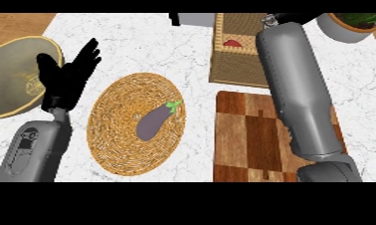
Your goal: Pick the bell pepper from the cutting board and place it in the basket
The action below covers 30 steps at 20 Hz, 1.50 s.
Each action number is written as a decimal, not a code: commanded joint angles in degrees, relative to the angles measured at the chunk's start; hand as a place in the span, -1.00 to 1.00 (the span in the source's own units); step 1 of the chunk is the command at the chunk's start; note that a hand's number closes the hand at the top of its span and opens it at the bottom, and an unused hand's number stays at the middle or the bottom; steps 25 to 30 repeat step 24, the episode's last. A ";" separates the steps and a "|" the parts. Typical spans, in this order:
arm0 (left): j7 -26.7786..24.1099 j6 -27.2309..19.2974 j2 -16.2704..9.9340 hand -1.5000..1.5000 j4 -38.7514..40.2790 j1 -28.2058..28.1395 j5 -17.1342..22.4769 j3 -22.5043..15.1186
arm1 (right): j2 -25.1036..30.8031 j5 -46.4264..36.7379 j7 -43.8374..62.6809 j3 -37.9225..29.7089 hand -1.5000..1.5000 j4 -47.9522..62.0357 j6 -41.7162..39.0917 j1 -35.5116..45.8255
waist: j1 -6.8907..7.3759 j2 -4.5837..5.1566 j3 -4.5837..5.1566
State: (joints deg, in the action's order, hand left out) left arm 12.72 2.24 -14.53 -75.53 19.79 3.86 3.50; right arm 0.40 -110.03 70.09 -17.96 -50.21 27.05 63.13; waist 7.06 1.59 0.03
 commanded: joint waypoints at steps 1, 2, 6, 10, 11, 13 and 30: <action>0.16 0.43 -0.53 0.00 0.82 0.99 0.40 0.65 | -0.38 -1.02 15.05 1.43 -1.00 0.58 10.46 0.87 | -0.52 0.00 0.00; -2.12 0.93 -0.37 0.00 1.45 -2.09 0.35 0.69 | -0.38 -2.30 15.06 0.54 -1.00 -0.69 9.78 1.53 | -0.74 -0.21 0.08; -1.32 0.03 0.06 0.00 0.00 -2.59 0.29 0.66 | -0.38 -5.08 15.06 -2.07 -1.00 -8.57 12.99 1.70 | -1.54 -1.17 0.04; -0.16 -0.02 -0.90 0.00 0.75 -2.39 0.10 1.21 | -0.39 -5.85 15.07 -3.34 -1.00 -16.16 15.93 -0.17 | -2.57 -1.65 -0.02; -1.27 -1.27 0.51 0.00 1.11 -2.92 -1.03 0.25 | -0.39 -6.40 15.08 -3.26 -1.00 -18.65 16.24 -0.40 | -3.78 -1.85 0.01; -0.07 0.46 -1.98 0.00 0.48 -2.92 1.10 2.64 | -0.39 -4.88 15.08 -2.80 -1.00 -21.66 16.30 -3.95 | -3.22 -2.20 -0.06; -0.81 -1.05 -0.22 0.00 0.92 -4.30 -0.56 1.21 | -0.40 8.50 15.18 10.90 -1.00 -36.71 11.08 -21.96 | -4.89 -3.50 -0.13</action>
